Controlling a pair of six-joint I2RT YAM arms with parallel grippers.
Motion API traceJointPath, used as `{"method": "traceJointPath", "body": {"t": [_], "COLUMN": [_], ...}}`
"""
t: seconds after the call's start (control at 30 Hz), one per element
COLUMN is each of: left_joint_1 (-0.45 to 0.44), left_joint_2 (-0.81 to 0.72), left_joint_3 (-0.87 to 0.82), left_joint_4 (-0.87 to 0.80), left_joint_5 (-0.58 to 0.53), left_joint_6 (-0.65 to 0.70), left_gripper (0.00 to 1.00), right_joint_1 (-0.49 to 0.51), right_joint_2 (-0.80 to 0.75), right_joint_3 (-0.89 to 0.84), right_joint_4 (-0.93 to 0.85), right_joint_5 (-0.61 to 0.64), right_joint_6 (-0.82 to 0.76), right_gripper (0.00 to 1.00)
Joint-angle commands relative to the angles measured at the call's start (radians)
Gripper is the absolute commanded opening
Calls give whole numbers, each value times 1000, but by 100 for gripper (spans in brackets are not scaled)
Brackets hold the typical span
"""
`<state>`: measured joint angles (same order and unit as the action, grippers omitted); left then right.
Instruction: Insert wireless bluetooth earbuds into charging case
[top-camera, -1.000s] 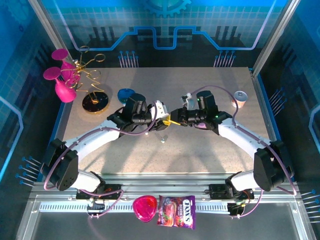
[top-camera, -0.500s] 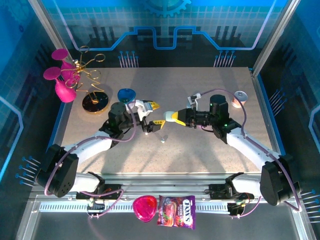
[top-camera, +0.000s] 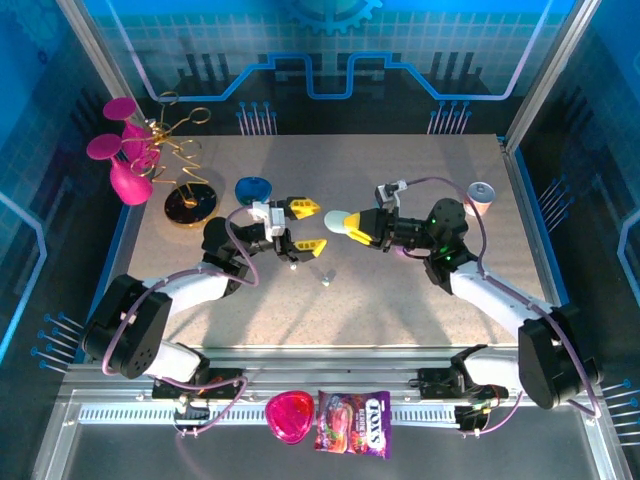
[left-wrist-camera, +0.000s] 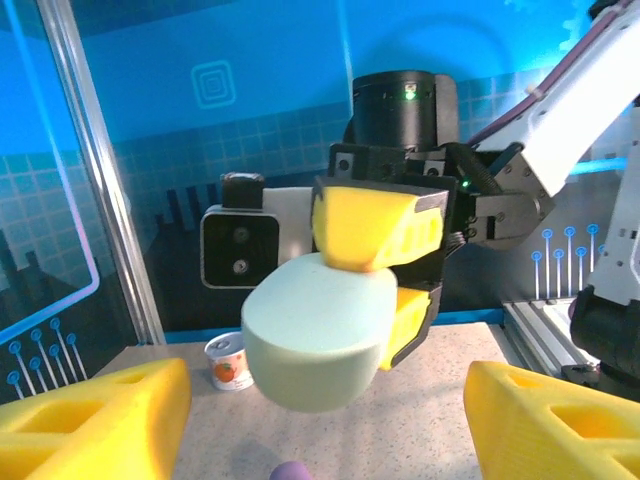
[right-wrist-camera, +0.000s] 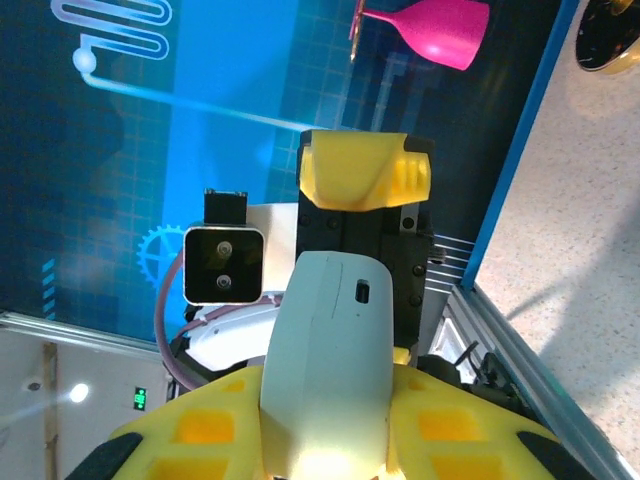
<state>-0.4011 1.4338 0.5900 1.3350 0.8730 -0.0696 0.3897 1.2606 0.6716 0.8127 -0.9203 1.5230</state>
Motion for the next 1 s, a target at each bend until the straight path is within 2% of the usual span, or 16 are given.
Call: {"method": "traceJointPath", "body": {"t": [0.0, 0.13, 0.4, 0.57, 0.97], "left_joint_1": [-2, -2, -2, -2, -2], "left_joint_2": [2, 7, 16, 14, 5], "left_joint_3": [18, 19, 26, 22, 28], "left_joint_4": [66, 66, 67, 66, 67], "left_joint_5": [53, 41, 54, 60, 67], "left_joint_6": [-22, -15, -17, -16, -32], "left_gripper": [74, 73, 59, 57, 44], "right_joint_1": [28, 58, 85, 93, 100], "right_joint_2": [26, 67, 98, 95, 93], "right_joint_3": [36, 55, 60, 66, 57], "right_joint_4": [113, 179, 241, 223, 209], "right_joint_5": [12, 20, 38, 38, 39], "right_joint_6": [53, 98, 135, 134, 128], "right_gripper": [19, 19, 18, 18, 18]}}
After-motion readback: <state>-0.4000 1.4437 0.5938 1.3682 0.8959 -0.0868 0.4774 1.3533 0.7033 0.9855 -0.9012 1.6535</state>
